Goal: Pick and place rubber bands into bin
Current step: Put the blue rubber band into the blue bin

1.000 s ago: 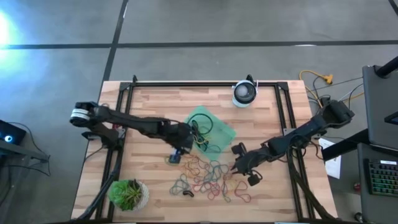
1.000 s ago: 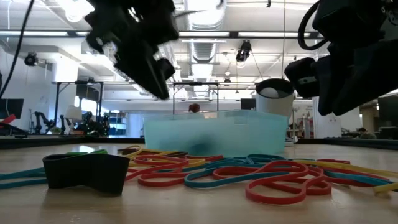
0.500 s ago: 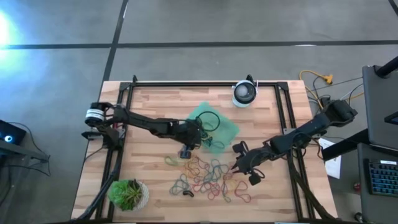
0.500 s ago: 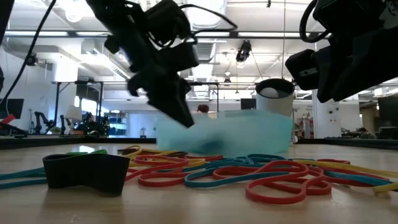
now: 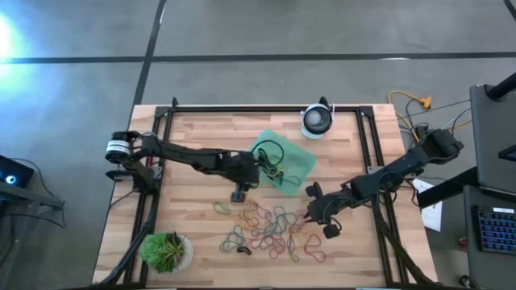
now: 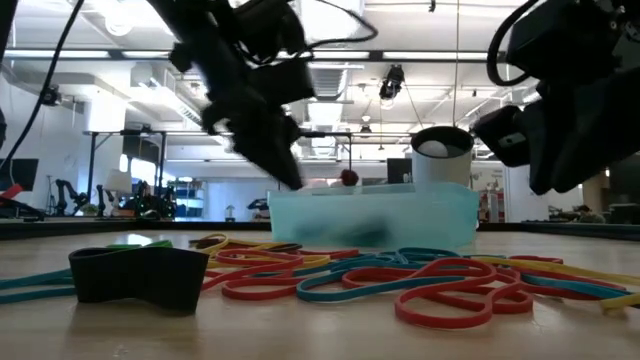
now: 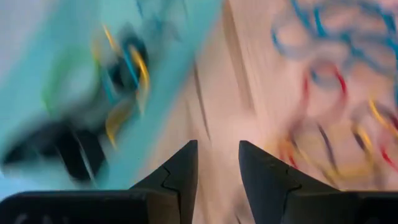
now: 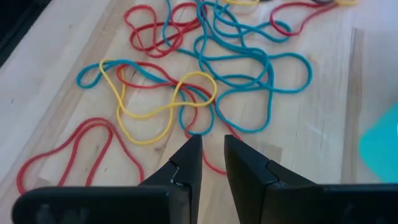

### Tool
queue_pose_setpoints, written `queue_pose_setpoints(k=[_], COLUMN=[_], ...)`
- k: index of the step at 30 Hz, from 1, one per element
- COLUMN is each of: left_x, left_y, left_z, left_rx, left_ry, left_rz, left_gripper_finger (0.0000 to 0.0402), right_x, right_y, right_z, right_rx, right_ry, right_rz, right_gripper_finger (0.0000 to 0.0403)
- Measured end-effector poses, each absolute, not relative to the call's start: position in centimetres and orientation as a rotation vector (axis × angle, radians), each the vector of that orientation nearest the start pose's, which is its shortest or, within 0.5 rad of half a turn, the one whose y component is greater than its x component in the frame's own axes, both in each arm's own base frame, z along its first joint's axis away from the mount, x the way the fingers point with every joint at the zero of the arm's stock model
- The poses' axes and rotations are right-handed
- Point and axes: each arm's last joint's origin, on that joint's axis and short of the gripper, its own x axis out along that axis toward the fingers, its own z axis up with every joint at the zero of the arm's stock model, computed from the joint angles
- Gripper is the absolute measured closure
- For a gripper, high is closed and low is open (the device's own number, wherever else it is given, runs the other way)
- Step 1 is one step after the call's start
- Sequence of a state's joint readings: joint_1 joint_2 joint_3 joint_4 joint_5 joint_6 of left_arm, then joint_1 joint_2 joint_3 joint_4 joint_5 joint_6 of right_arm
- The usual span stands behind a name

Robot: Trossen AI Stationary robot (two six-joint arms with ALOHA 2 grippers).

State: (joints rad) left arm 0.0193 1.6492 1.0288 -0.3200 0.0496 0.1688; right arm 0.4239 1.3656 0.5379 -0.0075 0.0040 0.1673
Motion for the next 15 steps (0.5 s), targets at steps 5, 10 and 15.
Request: queue_pose_setpoints(k=[5, 10, 15], left_x=[30.7, 28.5, 26.3], left_y=[-0.7, -3.0, -5.0], left_z=[19.6, 19.3, 18.6], left_rx=[-0.003, -0.067, -0.109], left_ry=[1.109, 1.159, 1.161], left_rz=[-0.085, -0.113, -0.126], left_gripper_finger=[0.0301, 0.0301, 0.0301], right_x=[22.5, 23.3, 24.0], right_y=[10.3, 10.7, 11.0], right_z=[14.2, 12.7, 12.1], right_rx=[-0.031, -0.065, -0.105], right_ry=[0.838, 0.841, 0.852], right_rz=[0.336, 0.349, 0.359], right_gripper_finger=[0.0339, 0.0339, 0.0339])
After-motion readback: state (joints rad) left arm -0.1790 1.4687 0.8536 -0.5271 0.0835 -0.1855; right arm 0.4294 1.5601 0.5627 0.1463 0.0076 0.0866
